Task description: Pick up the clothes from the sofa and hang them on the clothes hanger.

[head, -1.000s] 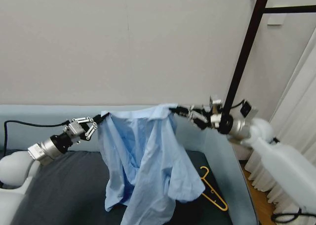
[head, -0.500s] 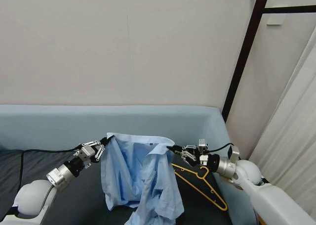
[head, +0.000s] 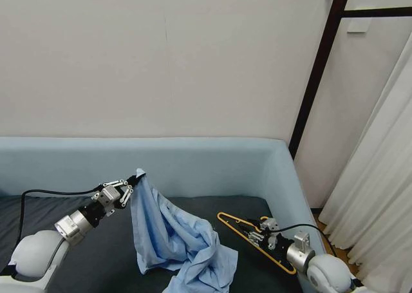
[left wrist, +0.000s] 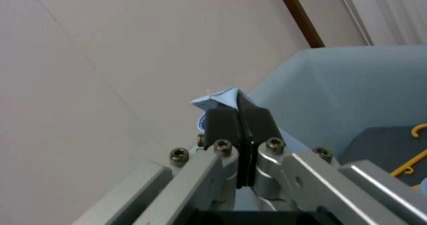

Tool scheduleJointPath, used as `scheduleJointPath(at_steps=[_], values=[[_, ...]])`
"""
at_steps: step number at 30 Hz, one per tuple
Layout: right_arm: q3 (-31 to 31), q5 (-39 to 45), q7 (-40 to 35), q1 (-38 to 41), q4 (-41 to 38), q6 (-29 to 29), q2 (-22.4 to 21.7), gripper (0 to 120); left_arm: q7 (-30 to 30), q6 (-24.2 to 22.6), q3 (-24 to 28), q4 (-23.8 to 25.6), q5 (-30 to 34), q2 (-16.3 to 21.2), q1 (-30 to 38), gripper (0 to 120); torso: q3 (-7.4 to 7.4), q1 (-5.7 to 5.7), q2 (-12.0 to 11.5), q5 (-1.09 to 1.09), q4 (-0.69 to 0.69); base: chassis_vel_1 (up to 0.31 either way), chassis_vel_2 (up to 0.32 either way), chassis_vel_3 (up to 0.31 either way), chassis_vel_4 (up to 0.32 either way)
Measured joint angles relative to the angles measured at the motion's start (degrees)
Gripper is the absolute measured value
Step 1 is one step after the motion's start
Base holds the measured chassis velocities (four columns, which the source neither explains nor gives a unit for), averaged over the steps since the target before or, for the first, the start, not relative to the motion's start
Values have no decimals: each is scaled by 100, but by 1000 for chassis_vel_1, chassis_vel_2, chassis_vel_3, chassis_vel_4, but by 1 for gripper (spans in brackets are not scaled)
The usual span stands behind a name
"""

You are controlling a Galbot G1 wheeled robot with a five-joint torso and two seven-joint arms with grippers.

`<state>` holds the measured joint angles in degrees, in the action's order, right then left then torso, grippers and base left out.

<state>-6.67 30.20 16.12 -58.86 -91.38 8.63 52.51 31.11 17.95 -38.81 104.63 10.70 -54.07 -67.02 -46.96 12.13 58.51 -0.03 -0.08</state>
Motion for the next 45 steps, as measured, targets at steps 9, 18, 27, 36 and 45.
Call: scheduleJointPath(at_steps=[9, 18, 27, 36, 45], values=[[81, -791, -910, 470, 1318, 863, 599, 97, -29, 0, -106, 246, 37, 56, -219, 0, -1, 0, 0, 3, 1, 0, 0, 0, 0], [-106, -1139, 147, 1314, 3078, 269, 1033, 99, -80, 11, -344, 461, 73, -17, -497, 0, -1, 0, 0, 1, 2, 0, 0, 0, 0], [-295, -1469, 206, 1656, 3990, 214, 1237, 68, -112, 9, -385, 585, 76, -57, -526, 0, -1, 1, 0, 2, 1, 0, 0, 0, 0], [-378, -1666, 325, 1667, 4191, 213, 1263, 53, -123, -4, -404, 641, 78, -91, -548, 0, -1, 0, 0, 2, 2, 0, 0, 0, 0], [-547, -1990, 691, 1751, 4493, 202, 1339, 18, -145, -12, -521, 709, 115, -83, -628, 0, -1, 0, 0, 2, 3, 0, 0, 0, 0]])
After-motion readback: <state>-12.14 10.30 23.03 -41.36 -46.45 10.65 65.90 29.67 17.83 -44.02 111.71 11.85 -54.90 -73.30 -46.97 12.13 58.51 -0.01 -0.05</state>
